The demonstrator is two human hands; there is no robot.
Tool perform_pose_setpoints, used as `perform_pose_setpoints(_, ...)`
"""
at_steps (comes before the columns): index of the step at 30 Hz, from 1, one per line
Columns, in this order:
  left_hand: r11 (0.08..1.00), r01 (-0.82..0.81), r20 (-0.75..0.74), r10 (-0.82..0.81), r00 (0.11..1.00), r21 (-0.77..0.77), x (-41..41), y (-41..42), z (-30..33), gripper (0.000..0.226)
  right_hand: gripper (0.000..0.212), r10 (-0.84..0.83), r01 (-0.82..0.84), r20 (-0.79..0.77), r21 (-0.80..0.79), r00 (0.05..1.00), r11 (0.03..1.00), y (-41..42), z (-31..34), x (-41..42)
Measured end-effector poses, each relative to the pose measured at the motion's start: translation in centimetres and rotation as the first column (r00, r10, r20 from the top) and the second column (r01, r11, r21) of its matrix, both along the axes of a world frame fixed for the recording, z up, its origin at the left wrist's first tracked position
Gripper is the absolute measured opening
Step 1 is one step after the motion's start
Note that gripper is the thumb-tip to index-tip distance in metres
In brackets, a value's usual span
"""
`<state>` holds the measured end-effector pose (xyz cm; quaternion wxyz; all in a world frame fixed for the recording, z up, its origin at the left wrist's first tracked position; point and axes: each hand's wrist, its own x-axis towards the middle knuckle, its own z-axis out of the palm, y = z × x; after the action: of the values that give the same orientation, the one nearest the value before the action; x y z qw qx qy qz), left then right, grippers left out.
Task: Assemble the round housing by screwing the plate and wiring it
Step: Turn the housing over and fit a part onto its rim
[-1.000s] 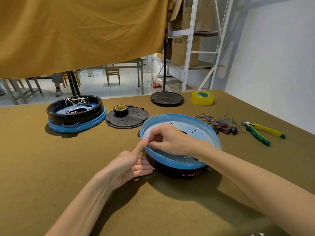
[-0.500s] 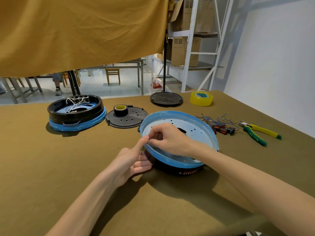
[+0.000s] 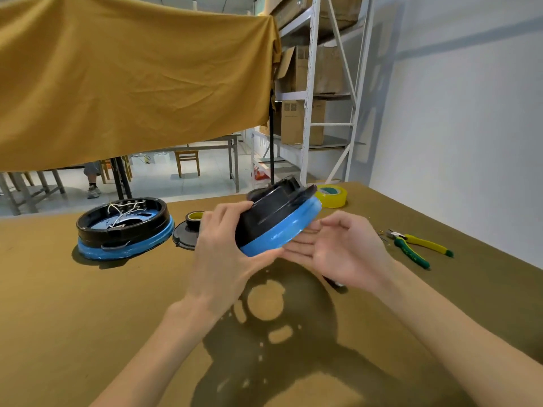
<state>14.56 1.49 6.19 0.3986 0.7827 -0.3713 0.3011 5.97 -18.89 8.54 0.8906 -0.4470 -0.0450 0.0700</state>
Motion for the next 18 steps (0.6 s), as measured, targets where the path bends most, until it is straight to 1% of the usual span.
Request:
perform_pose_setpoints(1, 0.999, -0.024, 0.044, 0.024, 0.999, 0.020, -0.5, -0.3, -0.6, 0.083, 0.050, 0.014, -0.014, -0.025, 0.021, 1.000, 1.000, -0.4, -0.6, -0.4)
perform_pose_setpoints(2, 0.998, -0.046, 0.079, 0.043, 0.996, 0.043, -1.1, -0.6, -1.3, 0.083, 0.054, 0.000, 0.000, -0.062, 0.004, 0.998, 1.000, -0.6, -1.2, -0.5)
perform_pose_setpoints(3, 0.996, -0.058, 0.109, 0.050, 0.993, 0.072, -1.7, -1.0, -1.9, 0.082, 0.059, -0.037, 0.032, -0.107, -0.054, 0.994, 0.998, -0.8, -1.9, -0.5)
perform_pose_setpoints(5, 0.988, -0.045, 0.163, 0.021, 0.986, 0.147, -2.7, -1.8, -3.2, 0.073, 0.070, -0.168, 0.109, -0.215, -0.259, 0.962, 0.960, -1.0, -3.2, -0.1)
perform_pose_setpoints(7, 0.973, 0.000, 0.189, -0.045, 0.981, 0.231, -3.4, -2.4, -4.3, 0.057, 0.075, -0.299, 0.140, -0.295, -0.458, 0.908, 0.878, -1.0, -4.2, 0.2)
perform_pose_setpoints(9, 0.953, 0.077, 0.179, -0.133, 0.975, 0.293, -3.9, -2.8, -5.3, 0.043, 0.080, -0.336, 0.112, -0.316, -0.559, 0.887, 0.822, -1.4, -5.0, 0.5)
perform_pose_setpoints(11, 0.928, 0.155, 0.152, -0.217, 0.964, 0.339, -4.2, -3.0, -6.0, 0.035, 0.077, -0.345, 0.100, -0.305, -0.603, 0.888, 0.792, -2.2, -5.6, 0.8)
perform_pose_setpoints(14, 0.902, 0.212, 0.115, -0.273, 0.955, 0.376, -4.0, -2.9, -6.1, 0.040, 0.063, -0.306, 0.096, -0.258, -0.599, 0.916, 0.795, -3.4, -5.8, 1.5)
perform_pose_setpoints(16, 0.909, 0.270, 0.008, -0.288, 0.958, 0.317, -3.8, -2.7, -5.9, 0.040, 0.058, -0.274, 0.100, -0.216, -0.586, 0.937, 0.804, -3.9, -5.8, 2.2)
perform_pose_setpoints(18, 0.921, 0.299, -0.111, -0.280, 0.954, 0.248, -3.5, -2.7, -5.7, 0.050, 0.053, -0.244, 0.102, -0.168, -0.586, 0.955, 0.804, -4.2, -5.7, 3.1)
